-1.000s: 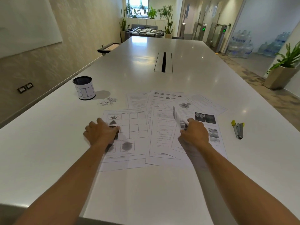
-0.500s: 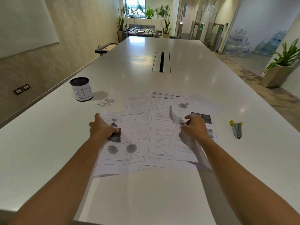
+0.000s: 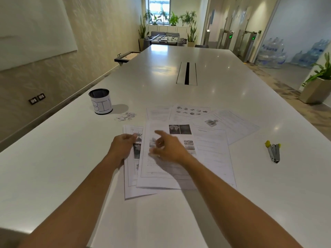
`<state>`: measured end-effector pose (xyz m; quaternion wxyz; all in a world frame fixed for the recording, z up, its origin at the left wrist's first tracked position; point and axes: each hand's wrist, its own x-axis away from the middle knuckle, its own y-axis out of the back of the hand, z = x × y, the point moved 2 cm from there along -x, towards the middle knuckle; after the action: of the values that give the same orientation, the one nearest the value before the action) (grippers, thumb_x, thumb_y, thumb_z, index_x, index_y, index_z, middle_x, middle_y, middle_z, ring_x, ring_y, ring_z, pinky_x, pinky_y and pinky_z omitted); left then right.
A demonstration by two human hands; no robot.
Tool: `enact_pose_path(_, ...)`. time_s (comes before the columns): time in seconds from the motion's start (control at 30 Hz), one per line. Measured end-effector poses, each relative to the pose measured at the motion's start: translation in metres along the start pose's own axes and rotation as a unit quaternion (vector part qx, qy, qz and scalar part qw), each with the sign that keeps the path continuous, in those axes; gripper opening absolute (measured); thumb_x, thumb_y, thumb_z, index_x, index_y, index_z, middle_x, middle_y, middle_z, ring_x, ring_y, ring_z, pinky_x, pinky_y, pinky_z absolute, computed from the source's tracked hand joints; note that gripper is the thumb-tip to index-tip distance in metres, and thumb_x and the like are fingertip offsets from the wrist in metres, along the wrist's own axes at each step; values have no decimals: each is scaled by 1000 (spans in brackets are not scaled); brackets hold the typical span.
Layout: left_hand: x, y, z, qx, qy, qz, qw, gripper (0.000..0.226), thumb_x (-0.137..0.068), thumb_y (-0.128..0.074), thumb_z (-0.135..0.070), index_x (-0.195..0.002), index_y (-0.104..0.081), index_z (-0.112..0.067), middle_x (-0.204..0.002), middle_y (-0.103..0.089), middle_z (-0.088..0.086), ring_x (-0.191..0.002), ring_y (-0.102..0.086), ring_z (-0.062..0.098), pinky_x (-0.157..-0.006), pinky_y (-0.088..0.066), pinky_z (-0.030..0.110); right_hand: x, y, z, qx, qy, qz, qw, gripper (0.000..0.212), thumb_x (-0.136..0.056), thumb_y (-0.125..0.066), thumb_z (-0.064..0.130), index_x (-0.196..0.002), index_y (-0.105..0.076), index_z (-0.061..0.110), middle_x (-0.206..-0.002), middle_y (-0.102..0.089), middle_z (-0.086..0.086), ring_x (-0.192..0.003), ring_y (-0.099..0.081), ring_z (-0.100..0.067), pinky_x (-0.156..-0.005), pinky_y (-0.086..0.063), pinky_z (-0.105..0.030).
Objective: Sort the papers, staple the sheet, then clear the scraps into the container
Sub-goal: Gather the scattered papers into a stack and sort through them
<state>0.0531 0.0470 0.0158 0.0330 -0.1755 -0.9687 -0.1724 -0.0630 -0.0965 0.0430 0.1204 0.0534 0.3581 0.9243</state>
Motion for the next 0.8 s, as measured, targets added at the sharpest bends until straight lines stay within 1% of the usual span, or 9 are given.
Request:
enact_pose_path(0.1, -2, 2, 3, 8, 9, 19, 1000, 36, -90, -61, -45, -92, -72, -10, -87, -71, 4, -81, -65, 19, -72, -48, 27, 1, -25, -2, 25, 5, 61, 998, 74, -87, -67, 35, -149, -30, 19, -142, -53, -5, -125, -55, -20, -104, -40, -31)
enact_pose_path(0.2, -1, 0, 8, 25, -2, 47, 999, 31, -79, -77, -31, -100, -68, -11, -91, -71, 7, -77, -68, 18, -65, -53, 24, 1, -32, -6, 21, 7, 52, 998, 67, -90, -62, 35, -148, -32, 19, -140, -54, -5, -127, -52, -22, -100, -38, -28)
enact_pose_path(0.3, 2, -6, 9, 2, -22, 35, 999, 58, -72, -84, -16, -122, -56, -16, -110, -63, 5, -85, -68, 16, -61, -55, 23, 4, -29, -7, -1, 20, 38, 999, 59, -93, -58, 32, -146, -36, 18, -139, -55, -7, -127, -52, -23, -98, -37, -26)
enact_pose_path(0.4, 6, -7, 3, 14, -33, 33, 999, 83, -69, -84, -5, -138, -42, -23, -128, -51, 5, -83, -62, 12, -57, -54, 24, 6, -13, -18, 8, 15, -74, 997, 53, -92, -60, 33, -141, -45, 18, -142, -52, -7, -128, -51, -22, -105, -38, -33)
enact_pose_path(0.5, 7, -7, 1, 62, -37, 54, 996, 104, -71, -77, 9, -150, -21, -29, -148, -36, 1, -93, -57, 11, -62, -54, 26, 5, 7, -48, 139, -49, -190, 971, 58, -92, -53, 46, -142, -43, 17, -147, -47, -6, -135, -43, -22, -113, -31, -44)
enact_pose_path(0.6, 7, -9, 0, 87, -28, 66, 994, 120, -73, -74, 13, -152, 1, -38, -157, -24, -3, -92, -59, 7, -69, -57, 31, 11, 8, -75, 246, -116, -115, 955, 74, -94, -32, 61, -150, -24, 14, -159, -25, -7, -148, -17, -23, -119, -9, -53)
enact_pose_path(0.7, 9, -18, -1, 71, 13, 53, 996, 122, -73, -78, 4, -152, 11, -28, -160, -17, 2, -129, -44, 21, -98, -45, 37, 15, -2, -81, 261, -103, -82, 956, 78, -94, -18, 65, -153, -15, 14, -162, -13, -7, -151, -4, -22, -119, 2, -52)
enact_pose_path(0.73, 10, -21, -1, 70, 22, 45, 996, 119, -73, -79, 0, -153, 8, -22, -158, -22, 5, -135, -39, 23, -102, -40, 36, 14, -6, -79, 257, -96, -78, 958, 79, -93, -17, 66, -153, -14, 15, -163, -11, -6, -151, -3, -22, -119, 3, -51)
enact_pose_path(0.8, 8, -25, -1, 74, 34, 29, 996, 103, -72, -81, -3, -150, -14, -11, -148, -40, 10, -125, -49, 26, -93, -44, 31, 12, -11, -72, 244, -85, -68, 964, 79, -93, -16, 66, -154, -11, 15, -163, -11, -6, -151, -2, -21, -119, 4, -49)
